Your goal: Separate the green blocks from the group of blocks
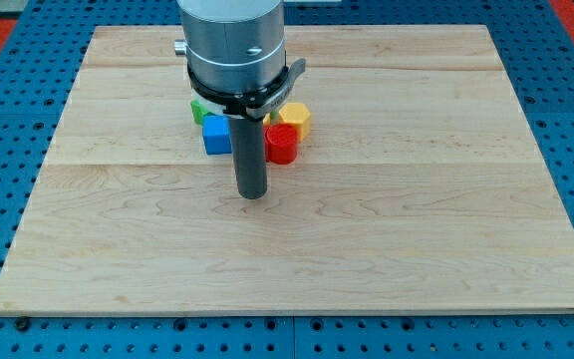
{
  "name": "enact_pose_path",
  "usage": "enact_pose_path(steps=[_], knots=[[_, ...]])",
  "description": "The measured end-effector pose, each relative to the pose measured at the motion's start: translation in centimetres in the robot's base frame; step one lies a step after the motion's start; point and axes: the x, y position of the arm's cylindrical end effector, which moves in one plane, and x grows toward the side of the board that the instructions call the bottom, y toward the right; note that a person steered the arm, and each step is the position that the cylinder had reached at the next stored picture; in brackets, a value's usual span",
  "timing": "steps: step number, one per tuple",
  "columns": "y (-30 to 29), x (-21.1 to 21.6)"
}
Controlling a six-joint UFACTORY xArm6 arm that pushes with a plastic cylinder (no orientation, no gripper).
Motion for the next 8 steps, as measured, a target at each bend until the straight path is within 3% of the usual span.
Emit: enact_pose_path(steps=[4,6,7,8], knots=[[-1.9,0.7],[-13.1,-5.8],[-12.3,-10.0],[-5.6,-12.5]])
